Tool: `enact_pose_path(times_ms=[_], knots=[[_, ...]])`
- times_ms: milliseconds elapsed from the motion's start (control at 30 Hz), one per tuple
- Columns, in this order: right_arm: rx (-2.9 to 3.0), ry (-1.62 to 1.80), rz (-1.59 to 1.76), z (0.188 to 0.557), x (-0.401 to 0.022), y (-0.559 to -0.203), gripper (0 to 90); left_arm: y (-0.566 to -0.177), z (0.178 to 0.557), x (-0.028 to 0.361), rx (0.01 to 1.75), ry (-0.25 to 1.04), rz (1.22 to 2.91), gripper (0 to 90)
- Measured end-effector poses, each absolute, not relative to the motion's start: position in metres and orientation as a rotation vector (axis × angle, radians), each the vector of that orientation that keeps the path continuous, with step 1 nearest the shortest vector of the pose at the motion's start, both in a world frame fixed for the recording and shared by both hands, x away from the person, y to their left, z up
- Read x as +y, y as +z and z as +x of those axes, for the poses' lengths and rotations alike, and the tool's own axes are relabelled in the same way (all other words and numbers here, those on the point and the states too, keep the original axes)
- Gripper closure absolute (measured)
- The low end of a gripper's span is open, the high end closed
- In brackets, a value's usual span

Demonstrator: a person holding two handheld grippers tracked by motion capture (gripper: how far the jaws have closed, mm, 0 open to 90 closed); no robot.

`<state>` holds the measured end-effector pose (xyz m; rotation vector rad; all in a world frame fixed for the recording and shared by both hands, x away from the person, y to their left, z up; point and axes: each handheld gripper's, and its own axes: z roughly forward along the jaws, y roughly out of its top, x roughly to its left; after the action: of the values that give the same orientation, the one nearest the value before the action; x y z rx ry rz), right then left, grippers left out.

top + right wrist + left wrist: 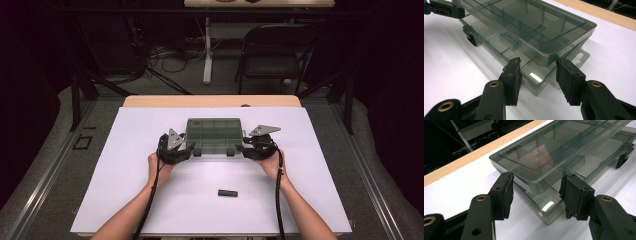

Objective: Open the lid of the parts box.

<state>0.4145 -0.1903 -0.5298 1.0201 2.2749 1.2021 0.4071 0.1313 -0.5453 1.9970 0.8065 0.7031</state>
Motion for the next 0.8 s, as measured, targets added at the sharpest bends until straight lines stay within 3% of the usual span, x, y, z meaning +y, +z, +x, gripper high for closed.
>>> enact_pose_path(times_ms=[367,800], knots=[[2.245,1.119,0.891,0.413,-0.185,-0.530,49.1,-0.544,0.406,0.130,0.794,0.750,1.965,47.7],[2.159,1.088,0.846,0.409,-0.180,-0.528,53.4,-0.544,0.406,0.128,0.809,0.760,1.958,47.1]])
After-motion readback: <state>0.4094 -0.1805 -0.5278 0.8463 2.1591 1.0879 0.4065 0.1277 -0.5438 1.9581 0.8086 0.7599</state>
